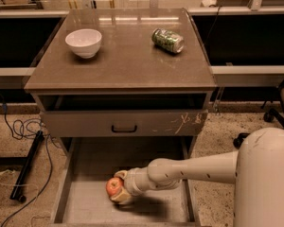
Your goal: Pick apple from middle drawer and place on counter
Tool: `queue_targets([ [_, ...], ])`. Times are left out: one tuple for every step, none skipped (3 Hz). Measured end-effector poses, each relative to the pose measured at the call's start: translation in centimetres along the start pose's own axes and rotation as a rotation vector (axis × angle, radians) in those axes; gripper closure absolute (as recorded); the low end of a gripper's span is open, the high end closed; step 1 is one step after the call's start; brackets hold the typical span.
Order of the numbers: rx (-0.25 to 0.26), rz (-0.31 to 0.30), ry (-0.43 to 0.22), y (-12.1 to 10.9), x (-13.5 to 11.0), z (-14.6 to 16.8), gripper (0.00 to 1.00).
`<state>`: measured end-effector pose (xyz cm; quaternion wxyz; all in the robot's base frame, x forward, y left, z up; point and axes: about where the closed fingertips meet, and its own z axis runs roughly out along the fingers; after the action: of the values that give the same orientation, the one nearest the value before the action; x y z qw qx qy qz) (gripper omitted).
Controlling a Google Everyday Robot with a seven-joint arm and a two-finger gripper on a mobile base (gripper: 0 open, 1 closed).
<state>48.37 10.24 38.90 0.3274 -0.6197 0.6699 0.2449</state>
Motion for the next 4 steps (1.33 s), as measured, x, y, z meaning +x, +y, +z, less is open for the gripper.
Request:
queue_targets([
  [-0.011,-0.015,-0.037,-1.3,-2.6,-2.2,1.0],
  [-0.036,-0.046,-0.103,-1.9,-6.0,-5.5,1.0],
  [-0.052,-0.067,-0.14,-2.3,-8.7,-9.4,1.0],
  [-0.051,-0.094,-0.156,-2.1,-11.2,-14.0,1.0],
])
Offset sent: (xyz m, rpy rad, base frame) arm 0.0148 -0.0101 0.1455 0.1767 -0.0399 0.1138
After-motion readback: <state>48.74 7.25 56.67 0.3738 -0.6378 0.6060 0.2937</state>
